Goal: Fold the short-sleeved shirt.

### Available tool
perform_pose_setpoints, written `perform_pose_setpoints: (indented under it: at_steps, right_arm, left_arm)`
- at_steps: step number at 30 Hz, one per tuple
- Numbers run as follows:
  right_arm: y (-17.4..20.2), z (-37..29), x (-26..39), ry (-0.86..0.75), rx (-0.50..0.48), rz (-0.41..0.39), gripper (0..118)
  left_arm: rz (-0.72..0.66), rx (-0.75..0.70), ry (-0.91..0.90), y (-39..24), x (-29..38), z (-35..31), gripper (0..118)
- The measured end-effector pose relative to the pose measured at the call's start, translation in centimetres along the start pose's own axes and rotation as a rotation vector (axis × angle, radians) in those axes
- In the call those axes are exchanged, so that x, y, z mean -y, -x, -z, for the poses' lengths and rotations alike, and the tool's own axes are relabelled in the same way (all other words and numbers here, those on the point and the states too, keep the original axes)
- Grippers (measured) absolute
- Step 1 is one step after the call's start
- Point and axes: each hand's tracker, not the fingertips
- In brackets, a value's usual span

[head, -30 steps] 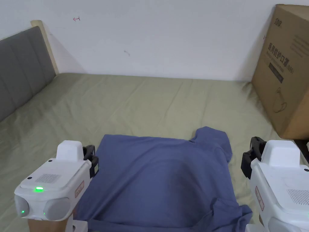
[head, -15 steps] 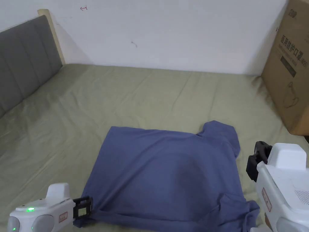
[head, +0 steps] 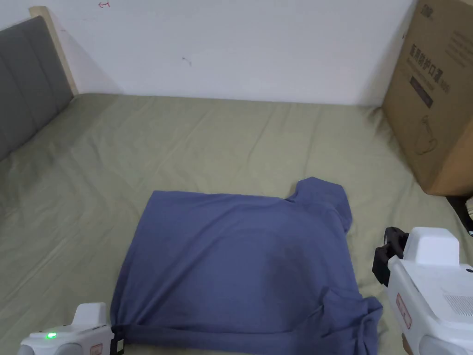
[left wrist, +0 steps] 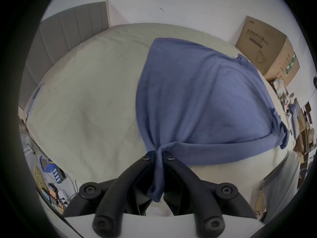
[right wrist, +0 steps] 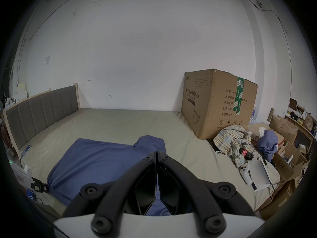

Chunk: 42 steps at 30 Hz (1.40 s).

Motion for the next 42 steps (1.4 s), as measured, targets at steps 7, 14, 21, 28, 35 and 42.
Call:
perform_pose_setpoints:
  at_steps: [7,14,21,28,35,42]
  right_arm:
    - [-1.7,1.4,6.4,0.265,-0.023,0.042,43]
    - [-1.1,3.0,13.2,0.539,-0.02,0.098,91]
    - [-0.8,4.4,15.2,0.596,-0.044,0.129,9]
    - [-1.7,3.1,13.9,0.527,-0.063,0.174,5]
    - [-2.2,5.1,10.0,0.36,-0.076,0.143,5]
    - [-1.8,9.2,4.4,0.304,-0.084,0.106,5]
  left_arm:
    - [0.058,-0.007,-0.065,-0.2,0.2,-2.6,4]
    - [0.052,0.0,-0.073,-0.2,-0.3,-3.1,4]
    - [0.036,0.002,-0.072,0.2,-0.3,-2.9,4]
    - [0.0,0.01,-0.082,0.8,-0.8,-3.0,4]
    - [-0.027,0.022,-0.142,0.8,-4.2,-3.9,4]
    - [-0.027,0.023,-0.194,0.3,-10.5,-2.5,4]
